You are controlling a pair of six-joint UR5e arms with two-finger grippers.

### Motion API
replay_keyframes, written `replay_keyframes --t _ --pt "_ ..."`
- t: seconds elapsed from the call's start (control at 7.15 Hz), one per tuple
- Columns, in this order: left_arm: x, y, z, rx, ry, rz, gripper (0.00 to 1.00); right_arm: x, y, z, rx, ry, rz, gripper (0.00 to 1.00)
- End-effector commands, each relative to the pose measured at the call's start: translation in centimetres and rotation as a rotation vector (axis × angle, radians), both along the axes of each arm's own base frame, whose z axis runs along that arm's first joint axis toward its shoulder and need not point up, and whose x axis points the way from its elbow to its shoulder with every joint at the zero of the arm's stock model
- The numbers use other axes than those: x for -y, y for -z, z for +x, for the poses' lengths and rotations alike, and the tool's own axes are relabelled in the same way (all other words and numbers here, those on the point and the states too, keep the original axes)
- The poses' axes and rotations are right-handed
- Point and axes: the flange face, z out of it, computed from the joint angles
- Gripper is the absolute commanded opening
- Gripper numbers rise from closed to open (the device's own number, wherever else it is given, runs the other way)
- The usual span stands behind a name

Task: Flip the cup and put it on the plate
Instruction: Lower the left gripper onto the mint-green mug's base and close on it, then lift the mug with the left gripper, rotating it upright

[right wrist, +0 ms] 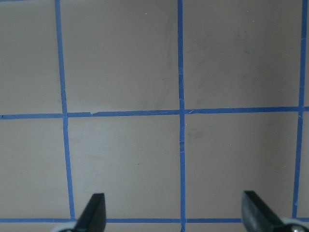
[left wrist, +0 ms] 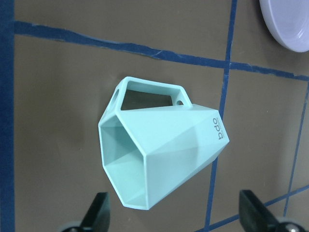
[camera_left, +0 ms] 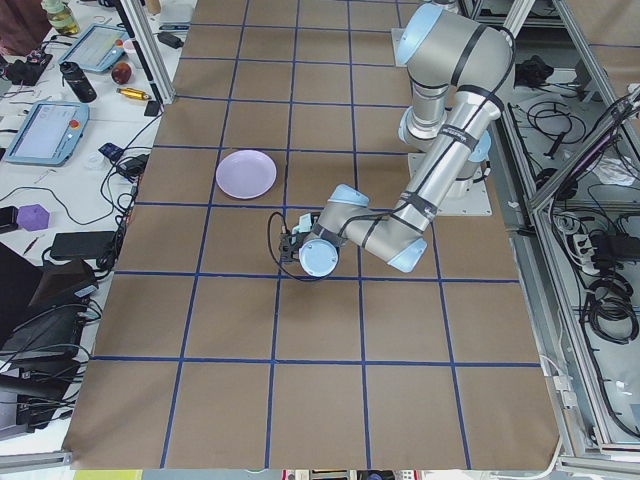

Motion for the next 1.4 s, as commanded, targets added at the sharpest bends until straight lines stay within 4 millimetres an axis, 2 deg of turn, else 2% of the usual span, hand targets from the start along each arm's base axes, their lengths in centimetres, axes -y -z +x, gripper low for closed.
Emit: replay_keyframes --t 0.0,0.42,0.56,0.84,1.12,1.26 --pt "-0.5 1.8 0.7 -0.114 -0.044 0.003 0.9 0.0 0.0 0.0 0.001 -0.001 0.0 1.0" --pt "-0.6 3.4 0.6 -0.207 -0.056 -0.037 0.69 0.0 0.0 0.0 0.0 0.001 0.0 1.0" --pt "-0.5 3.2 0.4 -0.245 -0.056 -0.047 0.55 0.0 0.0 0.0 0.002 0.0 0.0 1.0" --pt "-0.4 2.9 0.6 -0.27 -0.062 -0.043 0.16 0.0 0.0 0.0 0.002 0.0 0.0 1.0" --pt "-0.5 2.3 0.4 -0.283 -0.056 -0.042 0.01 0.0 0.0 0.0 0.002 0.0 0.0 1.0" --pt "-0.3 0.7 0.3 -0.271 -0.053 -0.051 0.0 0.0 0.0 0.0 0.002 0.0 0.0 1.0"
